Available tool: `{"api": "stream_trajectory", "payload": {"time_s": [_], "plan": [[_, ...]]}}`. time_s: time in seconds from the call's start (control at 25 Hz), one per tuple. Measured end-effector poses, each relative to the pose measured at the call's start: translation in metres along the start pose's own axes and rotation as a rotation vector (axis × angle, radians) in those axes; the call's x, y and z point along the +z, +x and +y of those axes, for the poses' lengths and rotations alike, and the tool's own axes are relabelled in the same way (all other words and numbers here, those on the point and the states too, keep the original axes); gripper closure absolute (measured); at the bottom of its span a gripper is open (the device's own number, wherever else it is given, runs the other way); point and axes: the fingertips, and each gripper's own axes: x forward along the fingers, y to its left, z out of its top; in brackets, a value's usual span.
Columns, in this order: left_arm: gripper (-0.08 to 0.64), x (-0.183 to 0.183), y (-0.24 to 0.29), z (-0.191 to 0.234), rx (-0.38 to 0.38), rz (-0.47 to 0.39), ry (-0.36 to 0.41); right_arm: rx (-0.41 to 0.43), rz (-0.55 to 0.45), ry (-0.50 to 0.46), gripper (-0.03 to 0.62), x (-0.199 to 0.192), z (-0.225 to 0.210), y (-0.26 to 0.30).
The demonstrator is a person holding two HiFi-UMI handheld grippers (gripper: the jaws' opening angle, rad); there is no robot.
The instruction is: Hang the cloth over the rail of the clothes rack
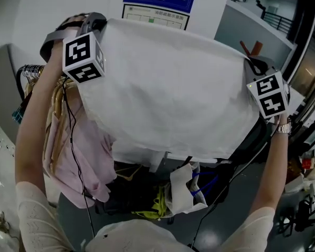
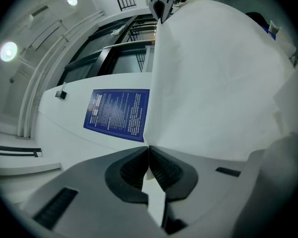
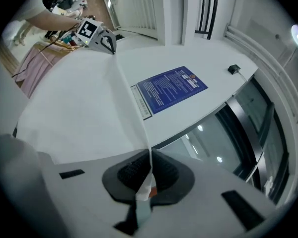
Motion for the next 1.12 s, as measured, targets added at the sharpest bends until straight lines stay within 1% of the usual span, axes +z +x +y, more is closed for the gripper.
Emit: {"api": "stream_trajectory", "payload": {"time_s": [0.2, 0.32, 0.4, 0.48, 0.6, 0.64, 0.72, 0.76, 0.92, 1.0, 1.12], "plan": [[0.545, -0.003, 0.016, -0.027, -0.049, 0.024, 0.043, 0.059, 0.046, 0.011, 0.572, -0.015, 0.021, 0.02], [0.545, -0.005, 0.023, -0.04, -0.079, 0.028, 0.041, 0.09, 0.059, 0.009, 0.571, -0.02, 0.031, 0.029], [0.543, -0.005, 0.024, -0.044, -0.084, 0.027, 0.039, 0.118, 0.067, 0.011, 0.571, -0.025, 0.037, 0.032], [0.543, -0.004, 0.024, -0.046, -0.095, 0.03, 0.059, 0.153, 0.08, 0.006, 0.571, -0.03, 0.044, 0.034], [0.538, -0.003, 0.027, -0.054, -0.148, 0.039, 0.1, 0.176, 0.078, -0.014, 0.567, -0.032, 0.048, 0.037], [0.527, -0.004, 0.028, -0.056, -0.16, 0.041, 0.109, 0.176, 0.076, -0.021, 0.553, -0.032, 0.049, 0.037], [0.453, -0.005, 0.029, -0.059, -0.171, 0.049, 0.125, 0.181, 0.078, -0.032, 0.512, -0.032, 0.051, 0.037], [0.431, -0.006, 0.028, -0.059, -0.169, 0.052, 0.131, 0.18, 0.077, -0.037, 0.501, -0.032, 0.052, 0.037], [0.428, -0.004, 0.026, -0.055, -0.137, 0.045, 0.131, 0.147, 0.055, -0.054, 0.492, -0.025, 0.049, 0.037], [0.428, -0.005, 0.026, -0.052, -0.124, 0.041, 0.115, 0.147, 0.051, -0.056, 0.492, -0.024, 0.048, 0.036], [0.428, -0.004, 0.023, -0.043, -0.066, 0.016, 0.081, 0.114, 0.034, -0.052, 0.494, -0.021, 0.043, 0.032]]}}
